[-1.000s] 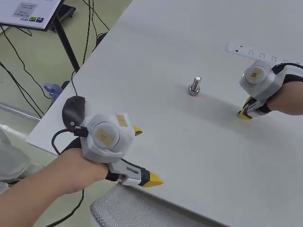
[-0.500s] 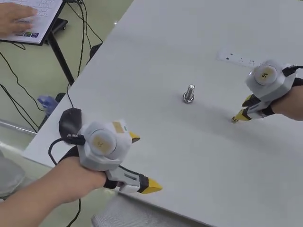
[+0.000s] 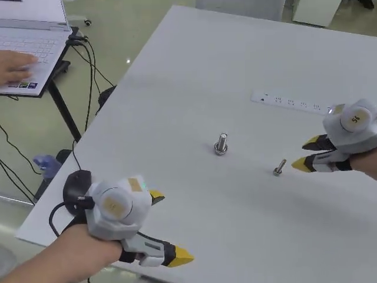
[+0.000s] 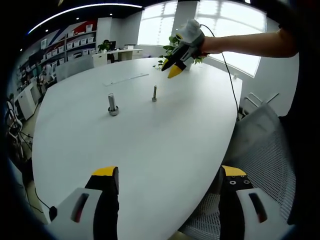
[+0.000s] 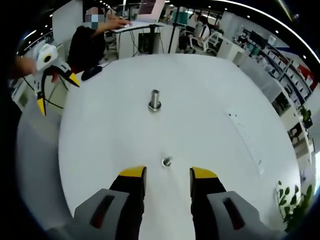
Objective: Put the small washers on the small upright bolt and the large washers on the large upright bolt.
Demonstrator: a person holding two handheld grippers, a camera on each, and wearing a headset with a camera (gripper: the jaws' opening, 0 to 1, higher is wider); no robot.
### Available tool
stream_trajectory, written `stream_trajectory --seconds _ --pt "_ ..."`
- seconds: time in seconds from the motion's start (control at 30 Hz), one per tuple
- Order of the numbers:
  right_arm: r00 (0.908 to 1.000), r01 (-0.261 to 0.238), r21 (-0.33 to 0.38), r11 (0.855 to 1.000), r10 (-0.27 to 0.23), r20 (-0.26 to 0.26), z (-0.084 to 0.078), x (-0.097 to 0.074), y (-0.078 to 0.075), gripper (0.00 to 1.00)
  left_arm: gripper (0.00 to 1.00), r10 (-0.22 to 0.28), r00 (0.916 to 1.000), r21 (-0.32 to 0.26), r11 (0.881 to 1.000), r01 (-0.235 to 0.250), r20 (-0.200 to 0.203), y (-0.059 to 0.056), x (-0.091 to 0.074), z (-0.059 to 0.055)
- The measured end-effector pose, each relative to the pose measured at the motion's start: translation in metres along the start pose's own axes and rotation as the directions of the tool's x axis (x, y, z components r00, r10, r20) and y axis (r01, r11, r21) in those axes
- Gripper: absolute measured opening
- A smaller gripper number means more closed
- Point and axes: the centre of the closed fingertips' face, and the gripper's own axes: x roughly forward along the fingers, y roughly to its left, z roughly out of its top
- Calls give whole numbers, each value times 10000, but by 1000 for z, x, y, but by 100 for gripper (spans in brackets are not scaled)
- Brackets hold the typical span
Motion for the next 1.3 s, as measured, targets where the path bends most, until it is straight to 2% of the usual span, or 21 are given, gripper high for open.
stream_trajectory --seconds 0.03,0.07,0.13,0.27,0.33,0.4,0.47,0.53,0.63,0.73,0.9,1.0,1.1,1.17,1.23,1.3 --pt "9998 78 189 9998 -82 180 0 -4 0 37 83 25 10000 22 10000 -25 19 0 -1 1" --pt "9983 26 652 9979 -64 577 1 -11 3 37 83 60 10000 94 9999 -61 77 1 -2 3" --pt "9965 124 1148 9933 -218 803 -3 -24 4 38 83 85 9999 91 9999 -87 132 0 -4 5" --pt "9896 319 1602 9866 -536 1331 -8 -46 7 41 84 72 9996 -110 9999 -70 262 -2 -6 8" --pt "9815 457 2170 9751 -843 1719 -11 -56 8 43 84 78 9995 -139 9999 -74 305 -4 -6 10" --pt "9736 368 2608 9647 -935 2084 -15 -65 12 45 84 92 9992 -205 9998 -84 380 -4 -6 11" --pt "9716 462 3086 9501 -1146 2072 -24 -73 17 46 84 44 9988 -346 9994 -27 479 -7 -6 13" --pt "9562 352 3629 9312 -1369 2586 -24 -80 23 46 84 23 9990 -330 9995 -8 456 -10 -5 12" --pt "9490 460 3974 9165 -1642 2690 -34 -88 30 49 84 51 9988 -239 9997 -40 486 -13 -6 14" --pt "9368 380 4647 8846 -1934 2916 -40 -94 37 51 85 158 9978 -258 9996 -141 645 -11 -7 18" --pt "9223 406 4663 8837 -2127 3227 -47 -101 53 57 85 339 9956 -291 9991 -314 878 -8 -13 22" --pt "9121 403 4691 8822 -2241 3432 -52 -103 66 67 86 381 9940 -369 9987 -345 1023 -9 -16 23" --pt "9057 290 4792 8773 -2258 3587 -61 -100 71 70 86 385 9930 -416 9986 -341 1114 -13 -18 24" --pt "9033 278 4756 8792 -2258 3647 -64 -100 79 72 86 405 9924 -461 9983 -354 1161 -16 -19 22" --pt "9083 197 4495 8930 -2039 3653 -69 -97 92 75 87 446 9917 -529 9979 -384 1204 -17 -20 20" --pt "9146 115 4272 9041 -1821 3609 -79 -87 97 76 87 501 9912 -608 9972 -428 1228 -18 -21 18"
